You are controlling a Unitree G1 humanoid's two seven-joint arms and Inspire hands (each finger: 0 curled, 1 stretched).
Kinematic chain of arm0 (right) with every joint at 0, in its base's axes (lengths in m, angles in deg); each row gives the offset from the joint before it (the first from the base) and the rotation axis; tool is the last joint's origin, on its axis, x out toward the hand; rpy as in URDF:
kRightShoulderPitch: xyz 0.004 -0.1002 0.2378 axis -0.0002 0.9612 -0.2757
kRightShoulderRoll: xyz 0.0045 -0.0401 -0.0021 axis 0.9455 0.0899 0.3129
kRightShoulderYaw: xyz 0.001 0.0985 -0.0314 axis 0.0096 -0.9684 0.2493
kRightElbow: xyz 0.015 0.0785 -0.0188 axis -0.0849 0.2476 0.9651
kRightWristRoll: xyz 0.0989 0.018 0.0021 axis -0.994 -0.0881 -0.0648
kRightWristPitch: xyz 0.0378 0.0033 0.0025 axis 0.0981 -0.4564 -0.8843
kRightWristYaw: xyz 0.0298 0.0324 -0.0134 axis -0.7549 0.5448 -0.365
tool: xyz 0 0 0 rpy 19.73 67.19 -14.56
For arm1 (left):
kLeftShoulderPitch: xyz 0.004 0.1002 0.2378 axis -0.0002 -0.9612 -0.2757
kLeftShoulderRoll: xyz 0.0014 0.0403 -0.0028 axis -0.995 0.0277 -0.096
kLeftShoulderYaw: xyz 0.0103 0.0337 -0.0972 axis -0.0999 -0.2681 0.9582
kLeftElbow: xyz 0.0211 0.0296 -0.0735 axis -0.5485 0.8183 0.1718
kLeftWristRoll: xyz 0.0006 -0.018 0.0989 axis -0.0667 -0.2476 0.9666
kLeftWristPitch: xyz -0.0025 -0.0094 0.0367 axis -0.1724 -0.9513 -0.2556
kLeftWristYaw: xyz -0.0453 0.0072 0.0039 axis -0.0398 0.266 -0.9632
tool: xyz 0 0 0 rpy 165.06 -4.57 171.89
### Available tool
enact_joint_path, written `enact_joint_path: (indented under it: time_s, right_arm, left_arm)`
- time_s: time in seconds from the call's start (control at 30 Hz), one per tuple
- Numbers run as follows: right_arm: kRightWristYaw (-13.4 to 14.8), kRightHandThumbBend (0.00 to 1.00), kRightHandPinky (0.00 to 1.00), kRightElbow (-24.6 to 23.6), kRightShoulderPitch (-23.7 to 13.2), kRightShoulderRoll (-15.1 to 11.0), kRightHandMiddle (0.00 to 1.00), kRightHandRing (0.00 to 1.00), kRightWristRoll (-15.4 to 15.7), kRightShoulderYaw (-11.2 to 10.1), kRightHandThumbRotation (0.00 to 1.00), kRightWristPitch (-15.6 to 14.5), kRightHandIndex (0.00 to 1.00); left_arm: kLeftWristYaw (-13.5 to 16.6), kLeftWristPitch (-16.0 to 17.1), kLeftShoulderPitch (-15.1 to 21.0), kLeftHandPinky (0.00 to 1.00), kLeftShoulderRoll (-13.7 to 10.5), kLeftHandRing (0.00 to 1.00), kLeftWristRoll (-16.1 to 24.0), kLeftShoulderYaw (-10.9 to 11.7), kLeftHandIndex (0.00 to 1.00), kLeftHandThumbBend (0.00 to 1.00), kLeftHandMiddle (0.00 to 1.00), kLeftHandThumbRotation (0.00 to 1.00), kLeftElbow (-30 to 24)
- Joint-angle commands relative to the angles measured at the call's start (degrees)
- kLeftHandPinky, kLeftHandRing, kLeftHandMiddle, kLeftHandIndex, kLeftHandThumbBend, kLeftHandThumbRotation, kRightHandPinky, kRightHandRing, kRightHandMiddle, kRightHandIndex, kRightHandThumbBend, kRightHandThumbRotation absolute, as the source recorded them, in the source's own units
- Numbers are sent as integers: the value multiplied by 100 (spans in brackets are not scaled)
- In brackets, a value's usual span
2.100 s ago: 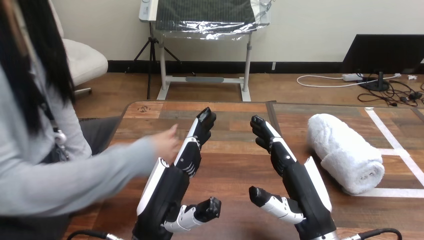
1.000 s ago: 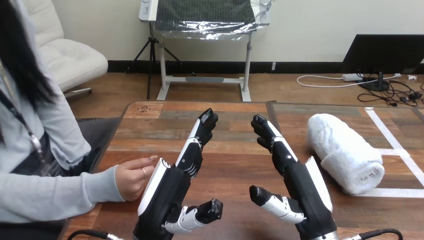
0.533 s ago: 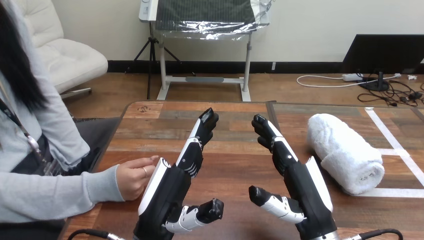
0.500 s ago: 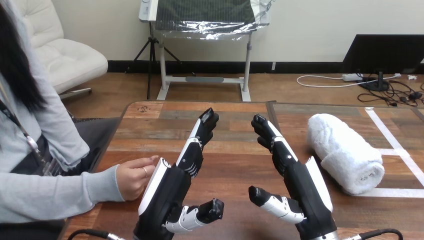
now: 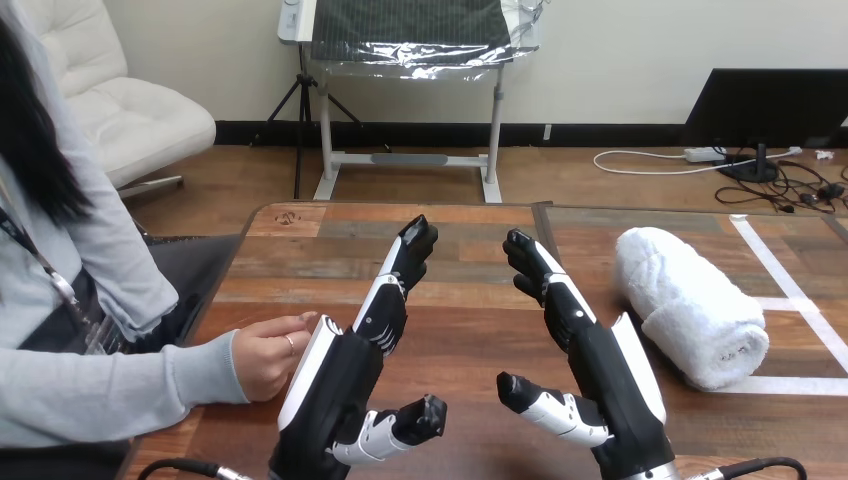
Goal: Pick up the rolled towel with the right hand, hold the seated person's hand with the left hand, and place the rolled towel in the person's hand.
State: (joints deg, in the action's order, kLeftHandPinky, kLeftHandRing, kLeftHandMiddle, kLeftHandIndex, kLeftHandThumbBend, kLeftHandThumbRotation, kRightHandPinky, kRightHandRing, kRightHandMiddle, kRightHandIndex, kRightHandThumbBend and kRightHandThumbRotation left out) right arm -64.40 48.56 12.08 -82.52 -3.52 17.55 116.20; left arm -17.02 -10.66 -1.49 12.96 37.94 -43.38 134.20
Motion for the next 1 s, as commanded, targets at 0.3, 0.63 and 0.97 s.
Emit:
enact_joint_path:
  time_s: [0.3, 0.63, 0.97]
  right_arm:
    - [221, 100, 93, -305, -430, -140, 94, 95, 32, -258, 72, -32, 92]
    - [581, 100, 89, -487, -603, -313, 92, 91, 267, -533, 70, -262, 92]
    - [713, 100, 82, -532, -915, -558, 90, 87, 79, -764, 67, -420, 91]
  left_arm:
    - [198, 119, 258, 99, 134, 100, 253, 212, 100, 100, 100, 80, -101]
    - [297, 142, 279, 98, 167, 100, 388, 270, 100, 100, 100, 80, -53]
    - [371, 149, 280, 98, 182, 100, 435, 278, 100, 100, 100, 81, -24]
